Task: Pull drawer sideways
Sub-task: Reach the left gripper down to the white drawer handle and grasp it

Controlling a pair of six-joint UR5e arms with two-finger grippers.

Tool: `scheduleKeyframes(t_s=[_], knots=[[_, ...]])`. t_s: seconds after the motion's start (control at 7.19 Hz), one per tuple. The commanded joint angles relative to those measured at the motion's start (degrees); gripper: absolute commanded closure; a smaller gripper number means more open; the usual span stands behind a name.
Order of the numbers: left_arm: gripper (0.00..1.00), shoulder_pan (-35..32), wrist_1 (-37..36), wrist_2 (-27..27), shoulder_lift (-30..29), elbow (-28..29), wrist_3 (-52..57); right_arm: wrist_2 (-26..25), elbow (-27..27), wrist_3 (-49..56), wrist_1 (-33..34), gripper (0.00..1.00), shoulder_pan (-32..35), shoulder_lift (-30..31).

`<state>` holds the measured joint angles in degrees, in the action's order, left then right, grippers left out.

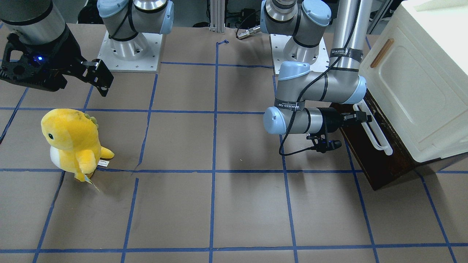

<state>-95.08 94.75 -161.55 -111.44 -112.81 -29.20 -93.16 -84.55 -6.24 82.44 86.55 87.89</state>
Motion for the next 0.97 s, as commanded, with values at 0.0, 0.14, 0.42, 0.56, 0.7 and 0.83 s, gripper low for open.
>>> scheduleKeyframes(t_s=[0.0, 0.14, 0.42, 0.56, 0.7, 0.83], knots=[[0.74, -0.02, 0.00, 0.00, -0.09, -0.04, -0.07, 0.00, 0.00, 0.00, 0.00, 0.00, 0.02, 0.00], [0.78, -0.02, 0.09, 0.00, -0.18, -0.13, -0.07, 0.00, 0.00, 0.00, -0.09, 0.00, -0.06, 0.00], [0.78, -0.36, 0.35, 0.00, 0.00, -0.22, -0.07, 0.00, 0.00, 0.00, 0.00, 0.00, 0.02, 0.00], [0.78, -0.63, 0.61, 0.00, 0.00, -0.22, -0.07, 0.00, 0.00, 0.00, 0.00, 0.00, 0.02, 0.00], [0.78, -0.72, 0.70, 0.09, 0.00, -0.13, 0.02, 0.00, 0.00, 0.00, 0.00, 0.00, 0.02, 0.00], [0.78, -0.72, 0.70, 0.09, 0.09, -0.04, 0.02, 0.00, 0.00, 0.00, 0.00, 0.00, 0.02, 0.00]])
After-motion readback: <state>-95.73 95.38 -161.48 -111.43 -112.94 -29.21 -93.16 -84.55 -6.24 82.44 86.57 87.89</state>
